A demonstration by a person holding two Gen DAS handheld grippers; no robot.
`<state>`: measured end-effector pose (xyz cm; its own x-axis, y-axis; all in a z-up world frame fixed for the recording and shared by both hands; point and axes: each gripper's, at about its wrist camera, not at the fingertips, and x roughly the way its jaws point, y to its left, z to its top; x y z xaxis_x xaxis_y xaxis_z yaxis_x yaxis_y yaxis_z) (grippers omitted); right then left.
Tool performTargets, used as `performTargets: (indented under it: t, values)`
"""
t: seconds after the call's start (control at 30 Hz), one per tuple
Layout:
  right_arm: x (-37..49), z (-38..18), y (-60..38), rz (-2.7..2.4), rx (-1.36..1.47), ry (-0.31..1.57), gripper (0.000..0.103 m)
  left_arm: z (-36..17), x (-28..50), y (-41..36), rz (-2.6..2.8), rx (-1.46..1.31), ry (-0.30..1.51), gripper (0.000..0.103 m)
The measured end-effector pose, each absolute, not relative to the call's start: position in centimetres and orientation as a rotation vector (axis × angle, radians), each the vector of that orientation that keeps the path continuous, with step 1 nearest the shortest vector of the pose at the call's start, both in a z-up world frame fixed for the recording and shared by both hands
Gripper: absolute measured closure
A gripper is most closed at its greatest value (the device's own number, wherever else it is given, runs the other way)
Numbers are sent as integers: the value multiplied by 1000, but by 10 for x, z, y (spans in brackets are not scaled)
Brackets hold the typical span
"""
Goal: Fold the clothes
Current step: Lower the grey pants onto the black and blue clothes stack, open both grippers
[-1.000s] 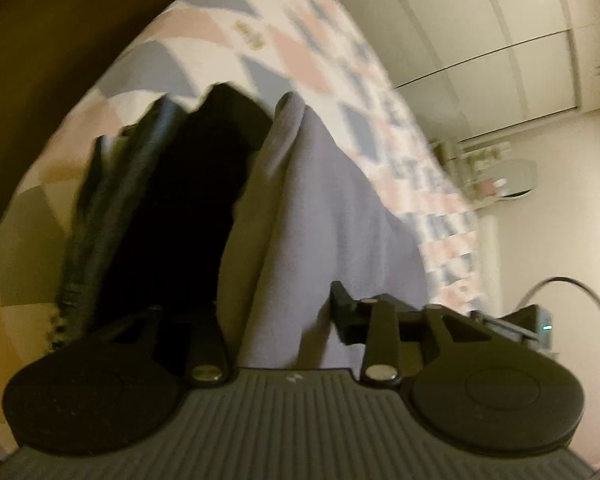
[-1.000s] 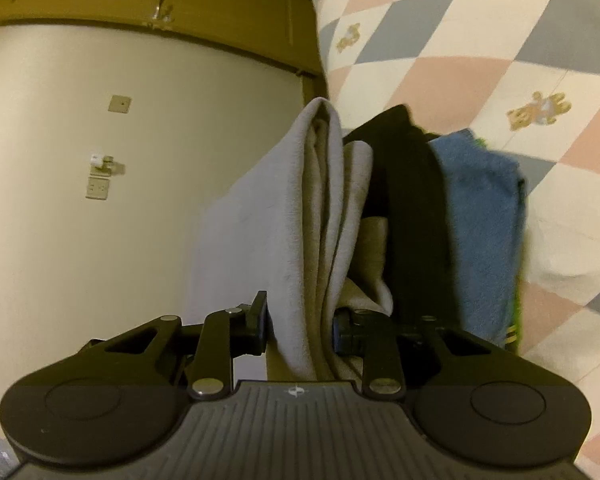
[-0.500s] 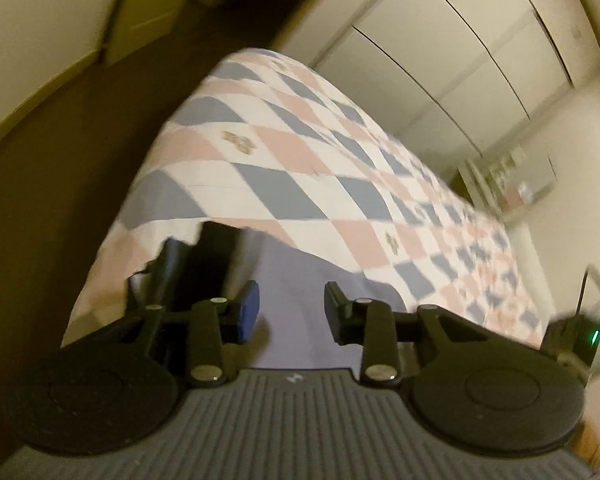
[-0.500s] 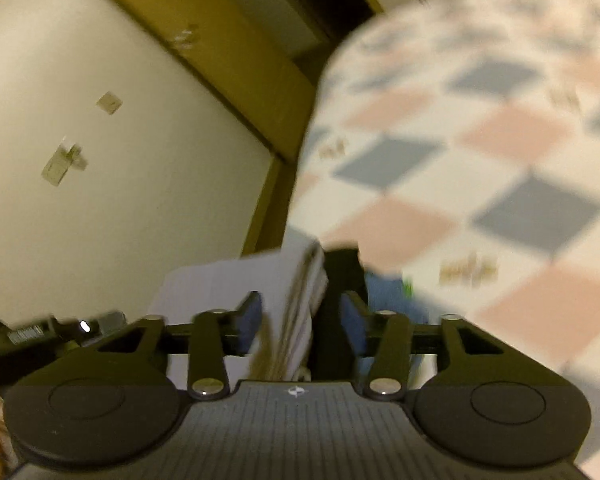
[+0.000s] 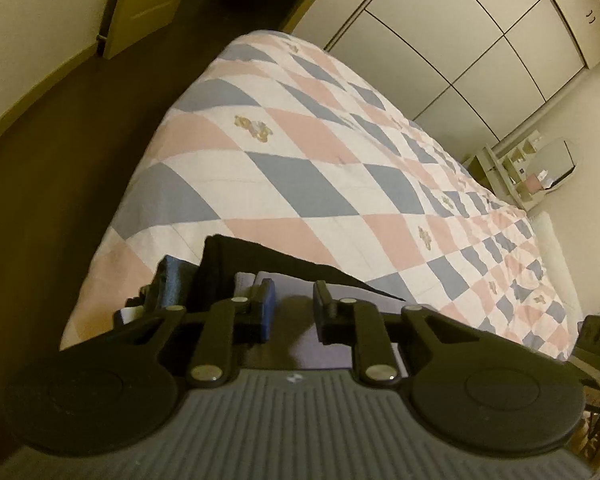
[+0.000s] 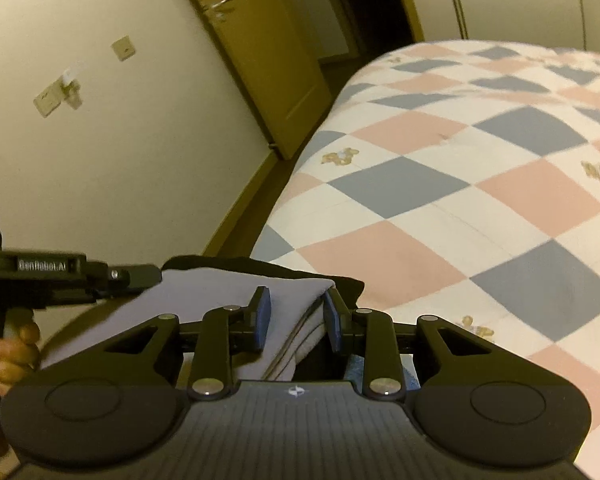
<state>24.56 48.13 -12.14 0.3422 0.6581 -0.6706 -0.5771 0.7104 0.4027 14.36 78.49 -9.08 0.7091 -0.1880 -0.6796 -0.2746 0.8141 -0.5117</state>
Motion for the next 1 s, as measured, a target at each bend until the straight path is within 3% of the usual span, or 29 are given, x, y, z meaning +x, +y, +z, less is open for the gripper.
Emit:
performTargets:
  t: [0.23, 0.4, 0.67, 0.9, 1.0]
  values:
    - [224, -78, 450, 904, 175, 860, 68, -44, 59, 752, 24, -509, 775, 88]
    - [169, -49, 423, 1153, 146, 846, 68, -48, -3, 719, 31, -476, 810, 88]
    - [130, -97, 429, 1212, -74, 916, 73, -76, -7, 692, 169, -386, 818, 86]
    - [119, -68, 424, 1170, -69, 852, 73, -42, -34, 691, 224, -396, 703, 86]
    - [115, -58, 411, 1180, -18, 813, 72, -52, -34, 692, 288, -422, 766, 86]
